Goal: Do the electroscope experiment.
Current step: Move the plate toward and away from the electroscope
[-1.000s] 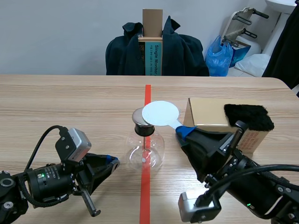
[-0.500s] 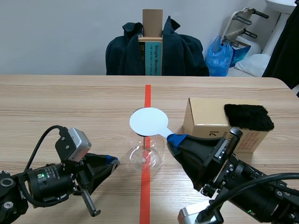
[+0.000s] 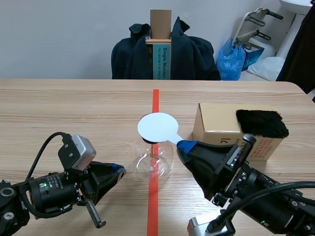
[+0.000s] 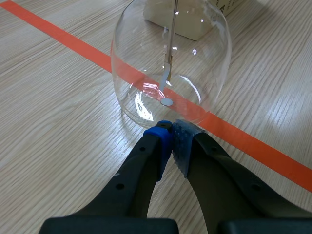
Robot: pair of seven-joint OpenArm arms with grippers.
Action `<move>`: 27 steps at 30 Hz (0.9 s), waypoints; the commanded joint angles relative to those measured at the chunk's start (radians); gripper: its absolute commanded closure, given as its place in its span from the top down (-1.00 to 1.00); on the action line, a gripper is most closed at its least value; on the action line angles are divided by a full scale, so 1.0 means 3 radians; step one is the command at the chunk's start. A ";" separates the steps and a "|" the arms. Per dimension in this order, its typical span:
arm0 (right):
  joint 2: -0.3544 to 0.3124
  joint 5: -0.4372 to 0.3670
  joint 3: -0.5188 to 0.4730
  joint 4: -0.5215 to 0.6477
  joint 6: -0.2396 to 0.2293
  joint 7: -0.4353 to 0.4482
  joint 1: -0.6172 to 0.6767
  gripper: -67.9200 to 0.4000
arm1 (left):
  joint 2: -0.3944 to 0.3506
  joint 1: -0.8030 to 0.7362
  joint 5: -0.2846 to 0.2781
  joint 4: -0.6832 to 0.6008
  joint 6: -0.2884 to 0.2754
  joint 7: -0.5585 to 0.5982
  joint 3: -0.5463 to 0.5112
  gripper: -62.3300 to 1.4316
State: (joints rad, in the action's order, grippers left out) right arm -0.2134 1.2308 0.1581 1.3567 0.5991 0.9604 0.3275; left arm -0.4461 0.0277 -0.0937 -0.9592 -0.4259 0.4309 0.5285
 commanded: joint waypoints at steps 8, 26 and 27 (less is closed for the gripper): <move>-0.0038 -0.0037 -0.0031 0.0093 0.0149 -0.0329 -0.0099 -0.96 | 0.0008 0.0001 -0.0032 -0.0065 -0.0009 0.0046 -0.0033 -0.87; -0.0055 -0.0037 -0.0235 0.0093 0.0146 -0.1005 -0.0141 -0.96 | 0.0008 0.0001 -0.0032 -0.0065 -0.0009 0.0046 -0.0033 -0.87; -0.0055 -0.0037 -0.0243 0.0093 0.0146 -0.1008 -0.0141 -0.96 | 0.0008 0.0001 -0.0032 -0.0065 -0.0009 0.0046 -0.0033 -0.87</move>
State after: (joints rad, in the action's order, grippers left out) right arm -0.2134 1.2304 0.0982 1.3586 0.6323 0.6636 0.2993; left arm -0.4461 0.0277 -0.0937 -0.9592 -0.4259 0.4313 0.5285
